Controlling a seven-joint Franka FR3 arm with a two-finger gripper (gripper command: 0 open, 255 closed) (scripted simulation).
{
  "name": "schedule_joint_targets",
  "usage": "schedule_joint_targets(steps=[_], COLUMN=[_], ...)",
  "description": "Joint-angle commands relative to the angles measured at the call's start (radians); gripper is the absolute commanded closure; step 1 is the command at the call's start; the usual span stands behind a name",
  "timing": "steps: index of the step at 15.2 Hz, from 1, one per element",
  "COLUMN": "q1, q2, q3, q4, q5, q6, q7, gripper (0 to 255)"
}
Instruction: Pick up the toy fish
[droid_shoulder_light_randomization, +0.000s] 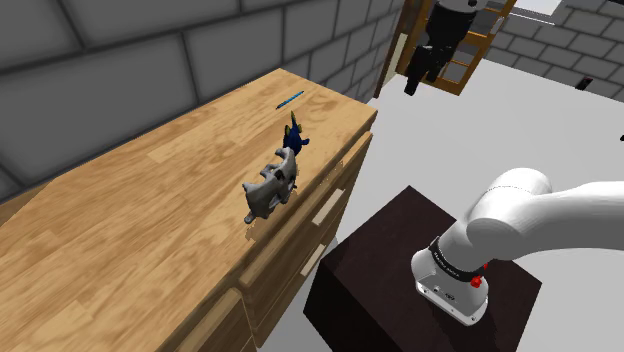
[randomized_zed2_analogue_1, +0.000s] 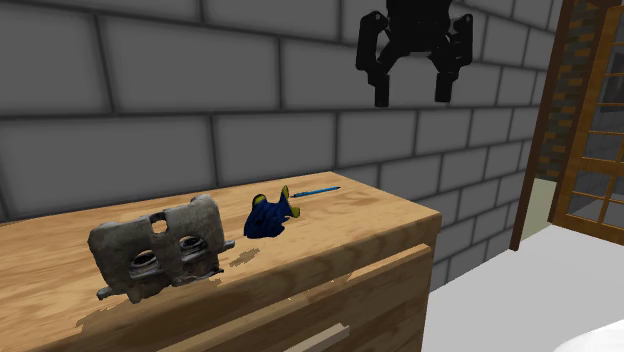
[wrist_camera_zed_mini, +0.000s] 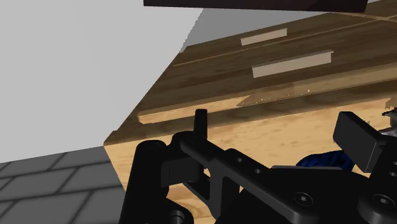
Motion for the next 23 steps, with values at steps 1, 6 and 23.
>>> schedule_joint_targets(steps=[1,6,23], q1=[0.000,-0.015,-0.079], q2=[0.000,0.122,0.764], q3=[0.000,0.102,0.344], q4=[0.000,-0.004,0.313], q5=[0.000,0.041,-0.053], q6=[0.000,0.110,0.342], q7=[0.000,0.192,0.842], gripper=[0,0,0])
